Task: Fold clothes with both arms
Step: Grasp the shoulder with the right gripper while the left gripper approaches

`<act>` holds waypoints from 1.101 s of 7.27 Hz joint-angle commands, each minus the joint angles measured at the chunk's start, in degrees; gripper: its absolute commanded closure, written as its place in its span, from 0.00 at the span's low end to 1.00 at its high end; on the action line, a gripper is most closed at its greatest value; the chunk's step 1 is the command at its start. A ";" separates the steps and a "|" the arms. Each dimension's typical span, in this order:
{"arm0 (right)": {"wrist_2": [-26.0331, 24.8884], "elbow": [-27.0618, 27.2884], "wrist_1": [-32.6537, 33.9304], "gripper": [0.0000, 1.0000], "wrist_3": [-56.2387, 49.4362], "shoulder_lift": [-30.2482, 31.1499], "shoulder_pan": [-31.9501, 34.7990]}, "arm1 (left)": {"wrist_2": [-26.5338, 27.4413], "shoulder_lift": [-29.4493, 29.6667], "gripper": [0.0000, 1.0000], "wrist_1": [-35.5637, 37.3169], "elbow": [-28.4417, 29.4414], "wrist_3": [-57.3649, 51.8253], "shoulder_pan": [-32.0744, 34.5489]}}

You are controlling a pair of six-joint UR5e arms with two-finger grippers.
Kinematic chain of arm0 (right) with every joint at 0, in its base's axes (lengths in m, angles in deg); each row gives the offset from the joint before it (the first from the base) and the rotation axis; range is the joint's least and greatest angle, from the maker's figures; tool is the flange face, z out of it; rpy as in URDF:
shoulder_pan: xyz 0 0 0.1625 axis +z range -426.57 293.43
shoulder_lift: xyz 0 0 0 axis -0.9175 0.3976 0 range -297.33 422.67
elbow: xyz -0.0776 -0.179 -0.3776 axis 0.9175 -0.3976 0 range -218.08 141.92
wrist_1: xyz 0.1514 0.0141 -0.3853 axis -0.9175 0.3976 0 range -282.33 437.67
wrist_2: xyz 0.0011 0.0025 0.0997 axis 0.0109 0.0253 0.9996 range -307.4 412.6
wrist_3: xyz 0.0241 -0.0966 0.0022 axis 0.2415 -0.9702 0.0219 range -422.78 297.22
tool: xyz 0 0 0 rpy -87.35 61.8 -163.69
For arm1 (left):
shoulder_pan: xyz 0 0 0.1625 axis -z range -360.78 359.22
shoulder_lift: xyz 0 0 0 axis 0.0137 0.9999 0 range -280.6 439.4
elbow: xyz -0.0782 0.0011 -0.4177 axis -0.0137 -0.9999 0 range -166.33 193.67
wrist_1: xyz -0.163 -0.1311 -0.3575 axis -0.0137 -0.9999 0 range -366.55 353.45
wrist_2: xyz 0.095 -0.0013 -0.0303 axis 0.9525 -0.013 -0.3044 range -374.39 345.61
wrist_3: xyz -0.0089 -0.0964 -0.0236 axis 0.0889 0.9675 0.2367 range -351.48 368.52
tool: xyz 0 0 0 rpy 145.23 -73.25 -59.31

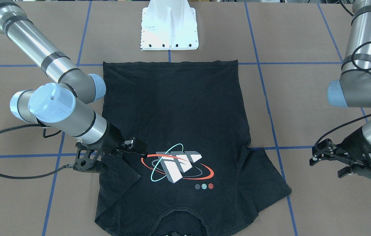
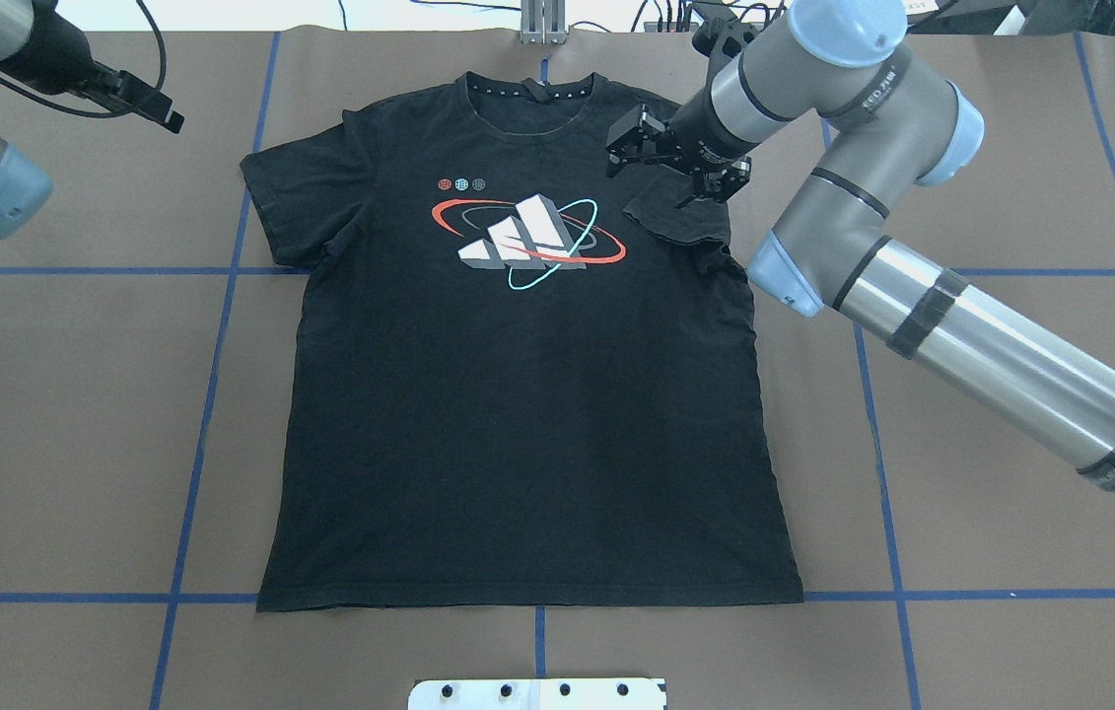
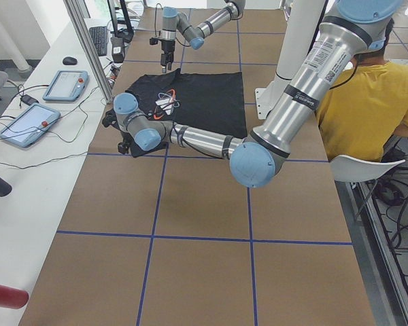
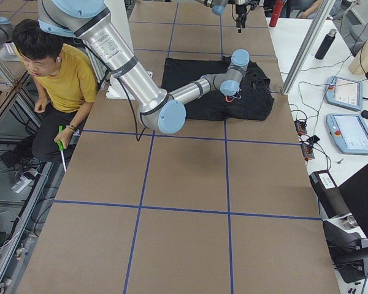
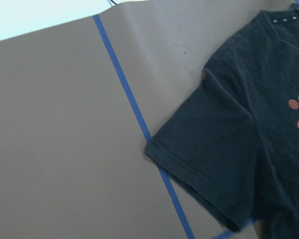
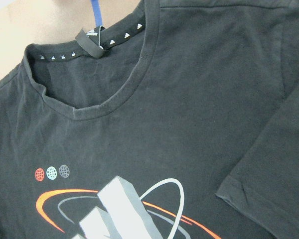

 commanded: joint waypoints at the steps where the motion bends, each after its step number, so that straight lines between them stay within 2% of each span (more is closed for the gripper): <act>1: -1.63 5.65 -0.08 0.00 0.11 3.93 -0.31 | 3.96 3.46 0.01 -13.01 10.51 5.82 -3.29; 4: -1.73 6.88 -0.34 0.00 0.02 4.80 -0.22 | 4.32 6.90 0.19 -13.39 13.78 6.09 -4.88; 5: -1.99 6.71 -0.34 0.00 -0.06 5.07 -0.22 | 5.11 7.52 0.23 -13.82 16.58 6.00 -4.89; 8: -2.17 7.06 -0.34 0.00 0.02 5.51 -0.22 | 8.00 9.54 0.29 -17.77 22.47 6.18 -6.90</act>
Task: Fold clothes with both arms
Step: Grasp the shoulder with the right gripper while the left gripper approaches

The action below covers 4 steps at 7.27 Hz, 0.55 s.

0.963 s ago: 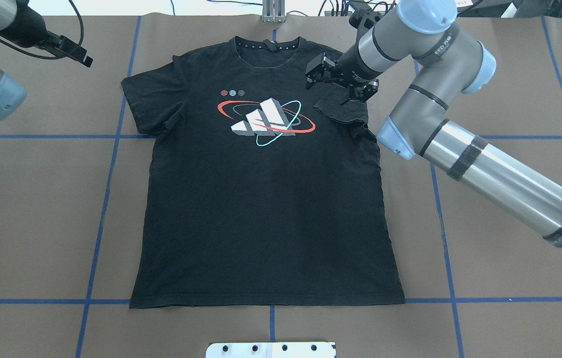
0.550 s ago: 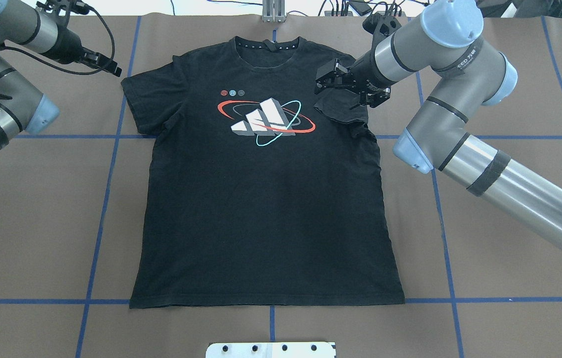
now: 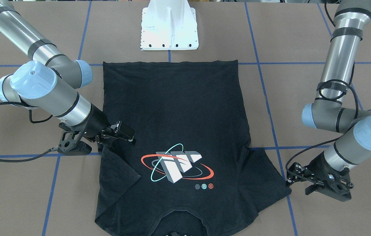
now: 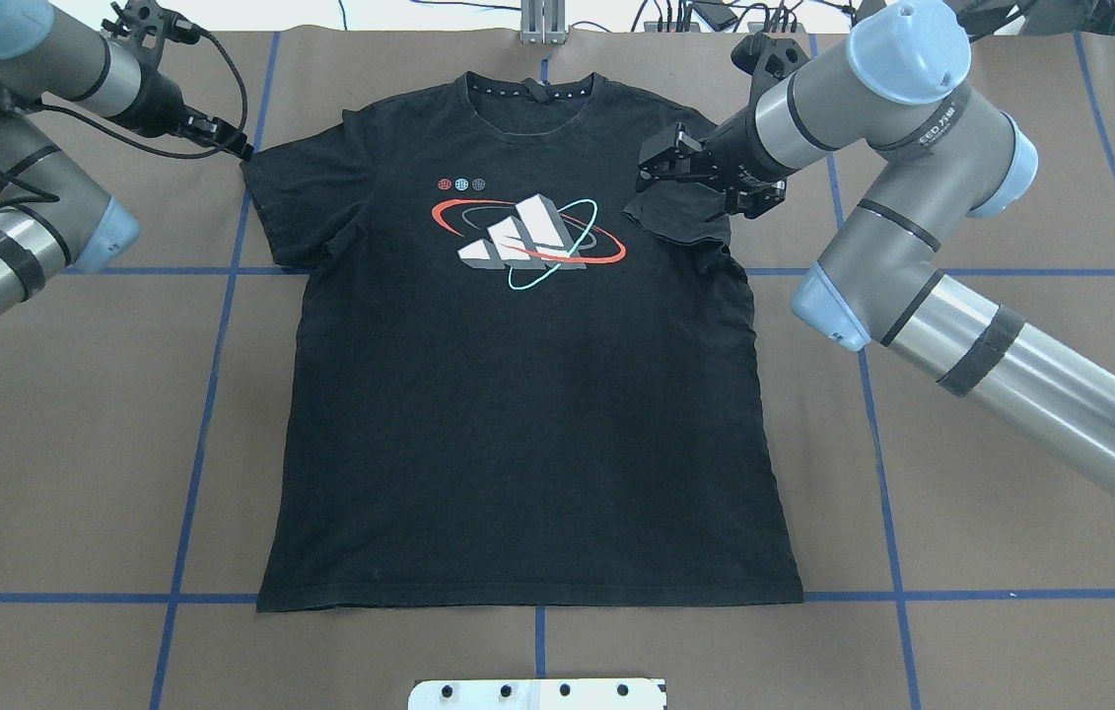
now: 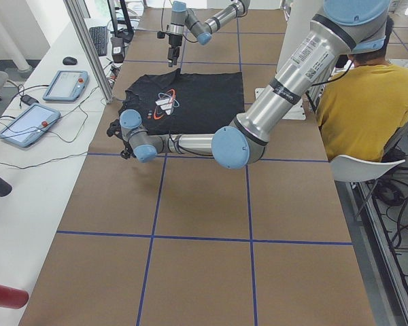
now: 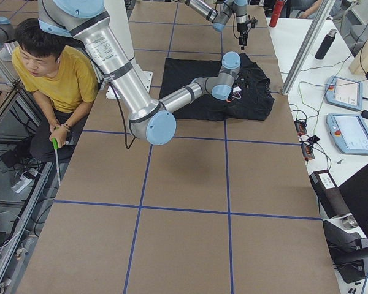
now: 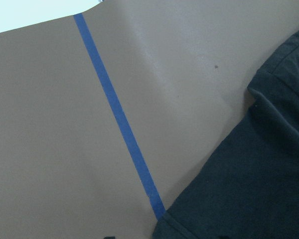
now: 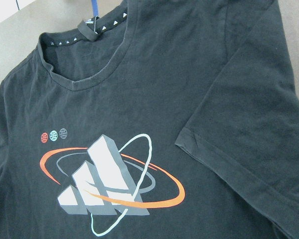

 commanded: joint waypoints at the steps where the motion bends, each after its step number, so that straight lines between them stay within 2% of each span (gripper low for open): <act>1: -0.03 0.03 0.00 0.00 0.03 0.17 0.00 | 1.97 2.74 0.30 -1.74 4.54 0.53 -1.05; 3: -0.21 -0.15 0.00 0.00 -0.06 0.17 -0.08 | 2.06 3.02 0.39 -1.75 5.09 0.53 -1.14; 4: -0.30 -0.24 0.00 0.00 -0.15 0.17 -0.17 | 2.06 3.02 0.39 -2.18 5.87 0.53 -1.22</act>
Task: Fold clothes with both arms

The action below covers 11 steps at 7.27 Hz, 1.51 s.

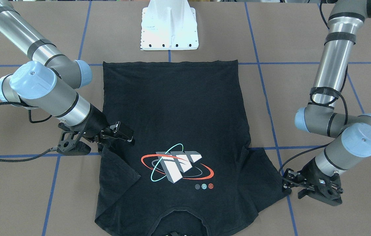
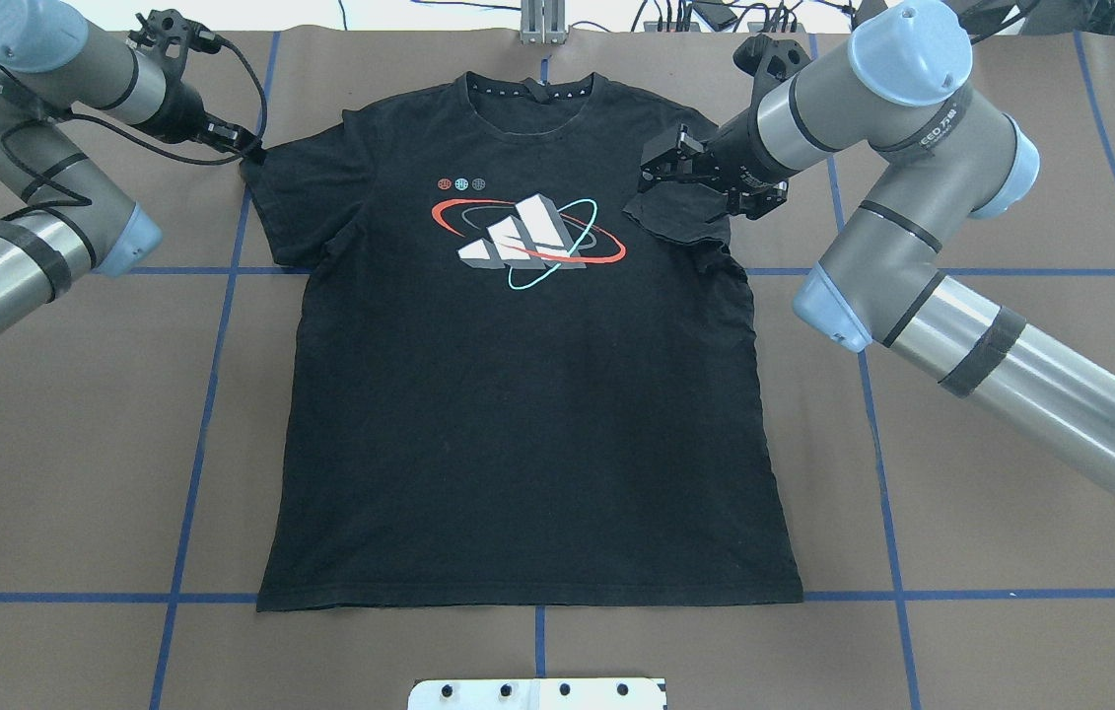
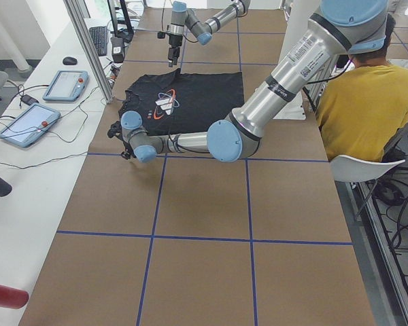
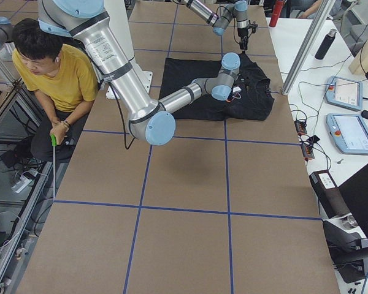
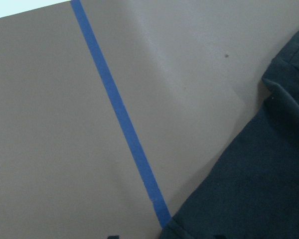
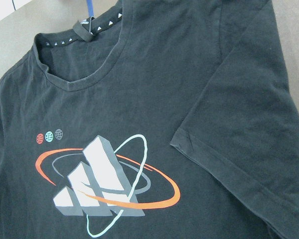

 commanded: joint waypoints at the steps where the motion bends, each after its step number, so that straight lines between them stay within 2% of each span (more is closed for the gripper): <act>1: -0.11 -0.13 0.00 0.00 -0.10 0.00 0.00 | 0.06 0.12 0.40 -0.62 0.94 0.02 -0.18; 2: -0.28 -0.13 0.00 0.00 -0.10 0.00 -0.09 | 0.15 0.12 0.41 -0.62 0.95 0.02 -0.53; 4: -0.54 -0.04 0.00 0.00 0.08 0.00 -0.44 | 0.15 0.12 0.58 -0.71 1.21 0.02 -0.71; 5: -1.16 0.05 0.00 0.00 0.08 -0.08 -0.53 | 0.15 0.12 0.74 -0.71 1.21 0.02 -0.71; 6: -1.16 0.05 0.00 0.00 0.08 -0.08 -0.53 | 0.15 0.12 1.00 -0.71 1.21 0.02 -0.71; 8: -1.25 0.05 0.00 0.00 0.08 -0.17 -0.71 | -1.07 1.00 1.00 -0.62 -0.36 1.50 0.51; 9: -1.25 0.05 0.00 0.00 0.17 -0.17 -0.88 | -5.26 0.57 1.00 0.16 -4.81 2.82 1.65; 11: -1.43 -0.04 0.00 0.00 0.17 -0.52 -1.41 | -7.23 0.30 1.00 0.35 -11.59 13.06 1.05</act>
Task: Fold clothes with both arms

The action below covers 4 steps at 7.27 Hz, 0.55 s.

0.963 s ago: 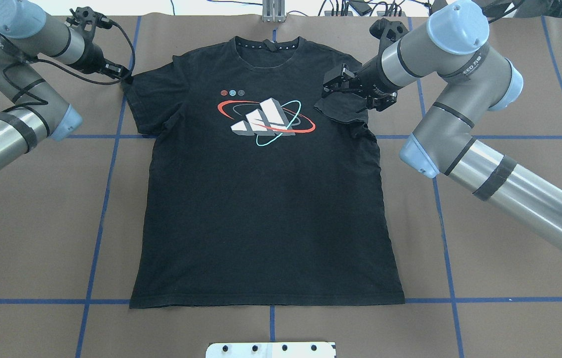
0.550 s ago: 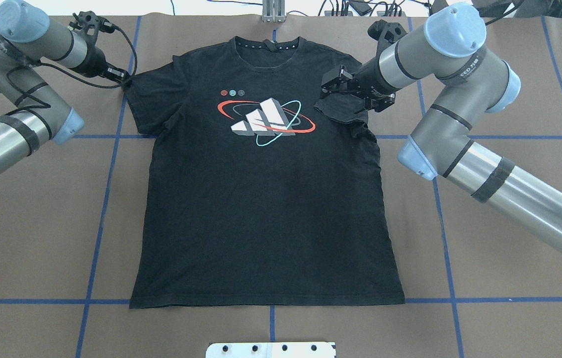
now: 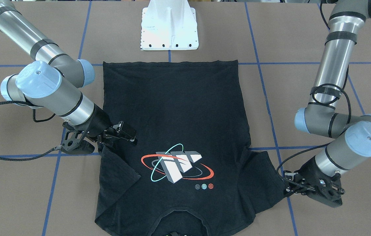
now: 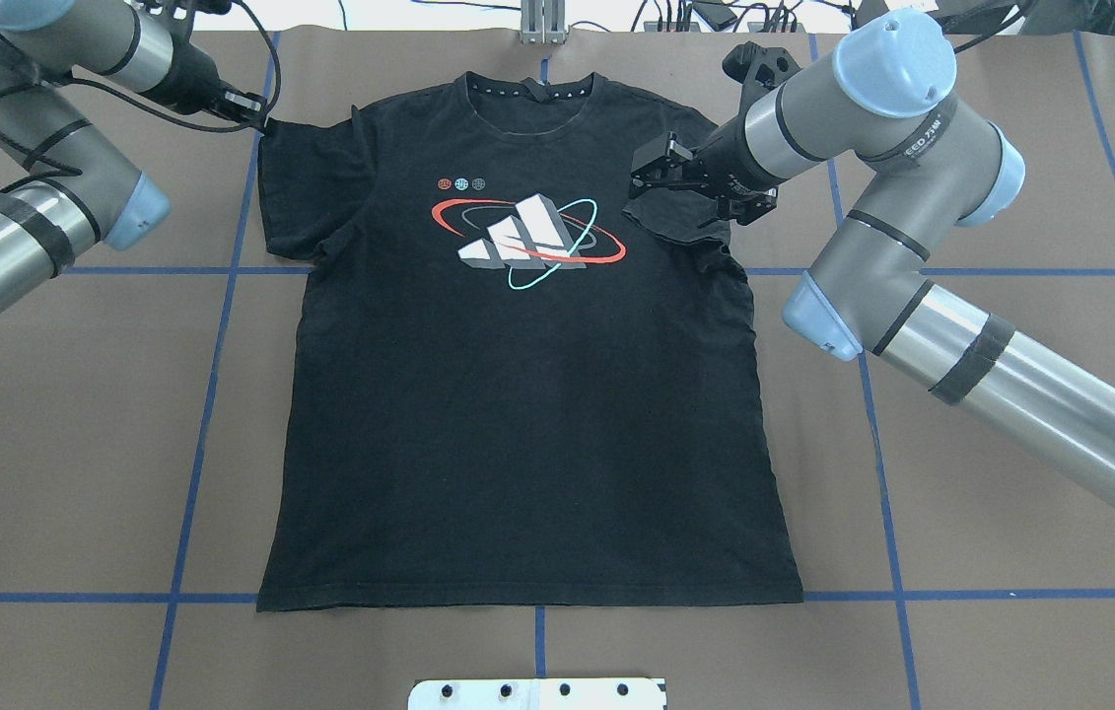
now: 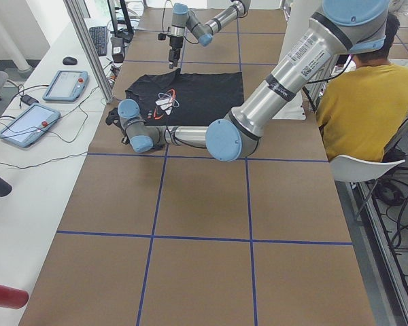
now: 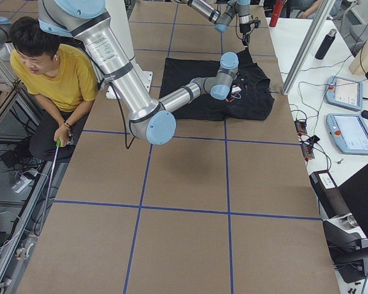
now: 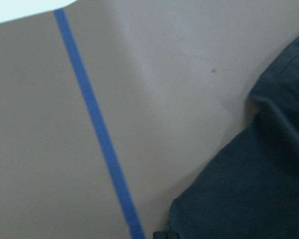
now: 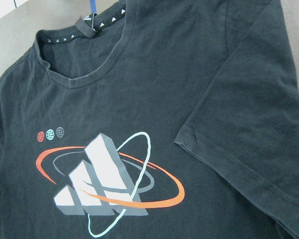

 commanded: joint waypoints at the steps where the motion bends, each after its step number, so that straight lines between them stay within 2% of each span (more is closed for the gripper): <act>1: -0.06 -0.43 0.00 0.00 -0.20 -0.21 -0.50 | -1.36 0.44 1.00 0.20 -6.67 11.18 -0.73; 2: -0.06 -0.43 -0.09 0.00 -0.29 -0.30 -0.59 | -0.57 1.48 1.00 0.11 -7.74 17.41 -4.39; 4: -0.06 -0.61 -0.09 0.00 -0.38 -0.30 -0.67 | 10.98 4.39 1.00 3.78 -6.36 19.41 -8.72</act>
